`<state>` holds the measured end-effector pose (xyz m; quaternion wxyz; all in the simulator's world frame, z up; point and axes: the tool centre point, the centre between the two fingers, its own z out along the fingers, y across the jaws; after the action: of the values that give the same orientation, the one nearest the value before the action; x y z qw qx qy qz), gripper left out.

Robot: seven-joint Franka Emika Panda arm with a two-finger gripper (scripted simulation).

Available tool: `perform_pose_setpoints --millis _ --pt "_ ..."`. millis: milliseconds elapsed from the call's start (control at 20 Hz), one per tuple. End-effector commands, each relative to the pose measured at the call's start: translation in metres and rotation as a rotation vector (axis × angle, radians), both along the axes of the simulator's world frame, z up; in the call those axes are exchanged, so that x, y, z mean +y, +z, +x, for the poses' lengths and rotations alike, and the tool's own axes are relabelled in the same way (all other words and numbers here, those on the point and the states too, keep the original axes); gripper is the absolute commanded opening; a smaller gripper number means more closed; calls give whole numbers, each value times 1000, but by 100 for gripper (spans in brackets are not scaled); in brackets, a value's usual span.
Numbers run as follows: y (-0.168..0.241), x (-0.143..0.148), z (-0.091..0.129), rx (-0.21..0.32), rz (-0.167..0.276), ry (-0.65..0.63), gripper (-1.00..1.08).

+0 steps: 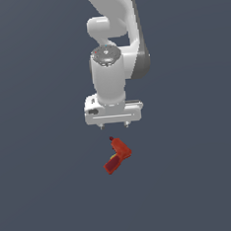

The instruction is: Pick up the object and move it to a goal position.

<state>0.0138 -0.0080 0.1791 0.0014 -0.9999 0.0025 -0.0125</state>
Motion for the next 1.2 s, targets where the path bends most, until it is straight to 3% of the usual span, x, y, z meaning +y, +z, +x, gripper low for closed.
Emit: perform_pose_setpoints --millis 0,600,1150 --pt "0 0 0 0 0 0 108" --pt "3 -3 7 -21 -9 -2 108" --pt "-21 -7 33 -63 31 -199 108"
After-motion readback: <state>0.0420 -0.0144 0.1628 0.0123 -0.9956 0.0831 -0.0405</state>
